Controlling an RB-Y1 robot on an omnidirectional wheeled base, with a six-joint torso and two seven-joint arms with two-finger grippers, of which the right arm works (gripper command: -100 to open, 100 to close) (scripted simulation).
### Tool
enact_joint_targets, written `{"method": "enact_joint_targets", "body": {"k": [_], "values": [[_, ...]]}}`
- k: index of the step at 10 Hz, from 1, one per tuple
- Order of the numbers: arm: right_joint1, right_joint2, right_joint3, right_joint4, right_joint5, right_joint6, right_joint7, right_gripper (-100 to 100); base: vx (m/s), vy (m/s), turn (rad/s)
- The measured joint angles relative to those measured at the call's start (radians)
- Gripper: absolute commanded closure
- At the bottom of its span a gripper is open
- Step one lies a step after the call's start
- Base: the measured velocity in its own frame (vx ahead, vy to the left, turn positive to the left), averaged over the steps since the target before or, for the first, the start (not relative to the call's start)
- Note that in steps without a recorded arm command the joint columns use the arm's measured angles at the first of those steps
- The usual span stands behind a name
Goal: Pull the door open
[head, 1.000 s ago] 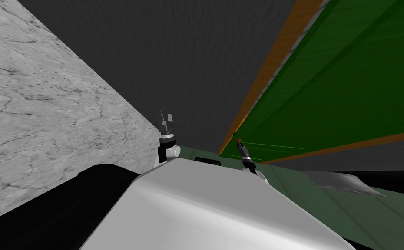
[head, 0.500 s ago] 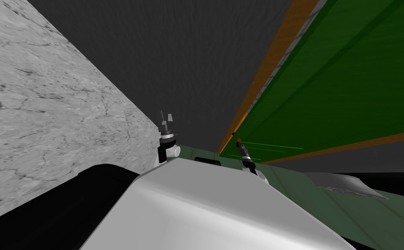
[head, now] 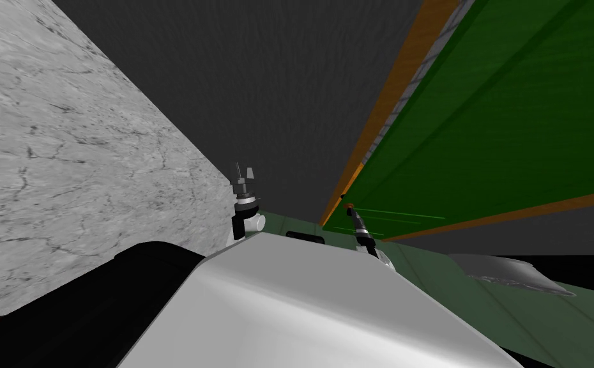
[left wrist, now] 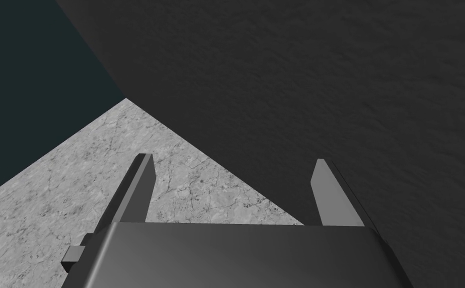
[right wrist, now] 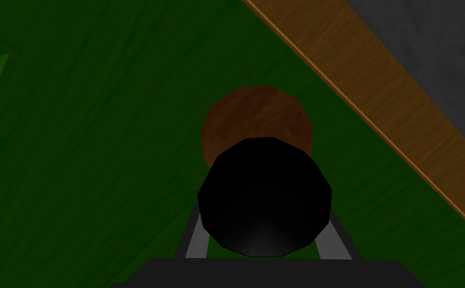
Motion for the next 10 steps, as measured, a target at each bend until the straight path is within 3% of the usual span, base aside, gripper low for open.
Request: {"method": "enact_joint_targets", "body": {"k": [6,10], "values": [[0.004,-0.007,0.031,-0.014,-0.052,0.012,-0.136,100,-0.039,-0.018,0.039],[-0.015,-0.014,0.055,0.015,-0.093,0.006,-0.233,100,-0.039,-0.019,0.030]]}}
